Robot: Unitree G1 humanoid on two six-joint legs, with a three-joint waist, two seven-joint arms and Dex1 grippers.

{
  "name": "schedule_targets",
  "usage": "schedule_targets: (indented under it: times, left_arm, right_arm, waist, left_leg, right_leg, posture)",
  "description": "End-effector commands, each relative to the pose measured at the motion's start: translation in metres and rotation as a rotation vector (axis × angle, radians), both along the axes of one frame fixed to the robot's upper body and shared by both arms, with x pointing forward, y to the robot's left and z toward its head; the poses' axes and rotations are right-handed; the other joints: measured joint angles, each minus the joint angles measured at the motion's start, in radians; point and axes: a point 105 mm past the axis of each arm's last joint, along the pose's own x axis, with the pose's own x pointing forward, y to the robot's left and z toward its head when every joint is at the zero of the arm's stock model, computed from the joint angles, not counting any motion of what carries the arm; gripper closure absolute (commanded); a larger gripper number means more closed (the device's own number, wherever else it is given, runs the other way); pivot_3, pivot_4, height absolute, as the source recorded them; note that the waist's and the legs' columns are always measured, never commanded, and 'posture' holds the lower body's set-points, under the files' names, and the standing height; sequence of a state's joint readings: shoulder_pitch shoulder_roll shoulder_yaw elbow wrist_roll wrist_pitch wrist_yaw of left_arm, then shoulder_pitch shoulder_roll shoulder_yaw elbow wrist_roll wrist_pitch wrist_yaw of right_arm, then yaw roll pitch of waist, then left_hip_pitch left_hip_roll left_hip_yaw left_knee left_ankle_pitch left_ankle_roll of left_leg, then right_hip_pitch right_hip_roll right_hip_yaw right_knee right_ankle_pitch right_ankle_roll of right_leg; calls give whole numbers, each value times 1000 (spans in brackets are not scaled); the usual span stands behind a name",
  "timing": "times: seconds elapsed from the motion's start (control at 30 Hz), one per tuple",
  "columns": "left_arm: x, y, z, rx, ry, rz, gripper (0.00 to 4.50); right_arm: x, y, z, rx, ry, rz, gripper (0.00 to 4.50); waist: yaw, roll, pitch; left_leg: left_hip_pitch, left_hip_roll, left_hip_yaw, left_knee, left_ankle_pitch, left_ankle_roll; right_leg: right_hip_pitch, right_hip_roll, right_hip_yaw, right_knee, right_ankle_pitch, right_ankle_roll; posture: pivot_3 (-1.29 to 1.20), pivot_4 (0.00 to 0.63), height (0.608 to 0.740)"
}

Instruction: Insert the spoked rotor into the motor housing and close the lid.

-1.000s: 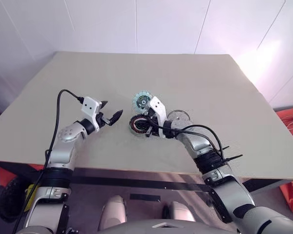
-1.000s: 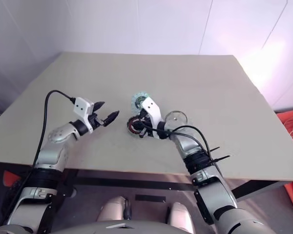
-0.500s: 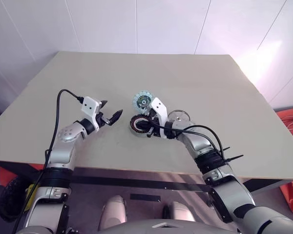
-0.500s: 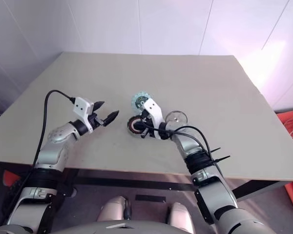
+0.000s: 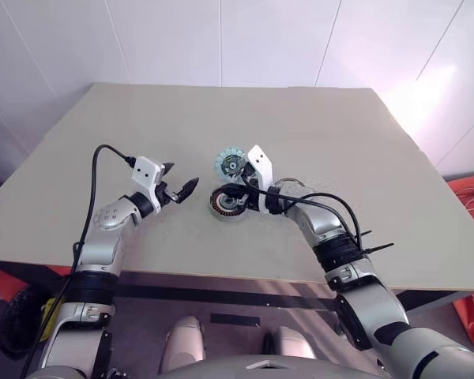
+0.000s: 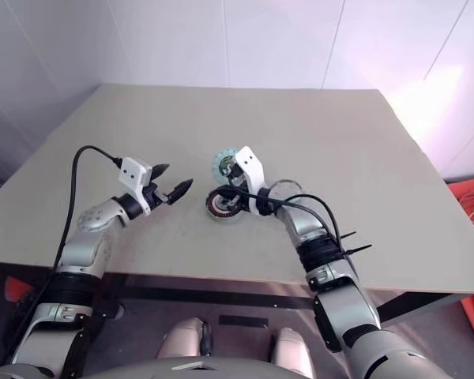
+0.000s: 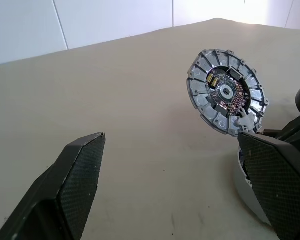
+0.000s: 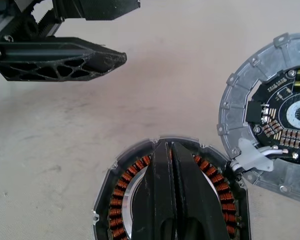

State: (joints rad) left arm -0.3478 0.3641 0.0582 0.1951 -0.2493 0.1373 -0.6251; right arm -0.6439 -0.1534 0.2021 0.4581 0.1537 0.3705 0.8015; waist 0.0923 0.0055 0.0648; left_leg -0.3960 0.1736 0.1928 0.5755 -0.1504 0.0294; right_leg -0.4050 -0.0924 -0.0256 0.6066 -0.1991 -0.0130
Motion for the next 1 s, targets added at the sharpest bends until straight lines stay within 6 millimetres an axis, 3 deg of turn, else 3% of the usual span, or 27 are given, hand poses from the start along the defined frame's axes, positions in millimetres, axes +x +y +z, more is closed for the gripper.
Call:
schedule_targets:
  times: [0.03,0.33,0.5,0.6,0.8,0.97,1.0]
  left_arm:
    - [2,2,14,3,-54,3,0]
    - [2,2,14,4,-53,3,0]
    - [2,2,14,1,-52,2,0]
    - [2,2,13,0,-52,2,0]
    - [2,1,12,-5,-47,2,0]
    - [1,1,10,-7,-42,2,0]
    - [1,0,10,-7,-41,0,0]
  right_arm:
    - [1,-1,-7,-9,-6,-9,4457]
    - [3,-5,-5,16,-14,-24,4457]
    - [10,-8,35,112,-96,-46,4457]
    - [10,-14,49,118,-133,-57,4457]
    - [17,-48,62,118,-117,-184,4457]
    - [18,-94,57,51,-99,-300,4457]
    - [17,-102,57,36,-102,-317,4286]
  waist:
    - [0,0,0]
    - [0,0,0]
    - [0,0,0]
    - [1,0,0]
    - [3,0,0]
    - [5,0,0]
    - [4,0,0]
  left_leg:
    - [0,0,0,0,0,0]
    - [0,0,0,0,0,0]
    - [0,0,0,0,0,0]
    - [0,0,0,0,0,0]
    - [0,0,0,0,0,0]
    - [0,-1,0,0,0,0]
    - [0,-1,0,0,0,0]
  right_leg:
    - [0,0,0,0,0,0]
    - [0,0,0,0,-1,2]
    - [0,0,0,0,-1,2]
    - [0,0,0,0,0,0]
    - [0,0,0,0,0,0]
    - [1,0,0,0,-2,3]
    - [1,0,0,0,-2,4]
  posture:
    - [0,0,740]
    - [0,0,740]
    - [0,0,740]
    - [0,0,740]
    - [0,0,740]
    - [0,0,740]
    - [0,0,740]
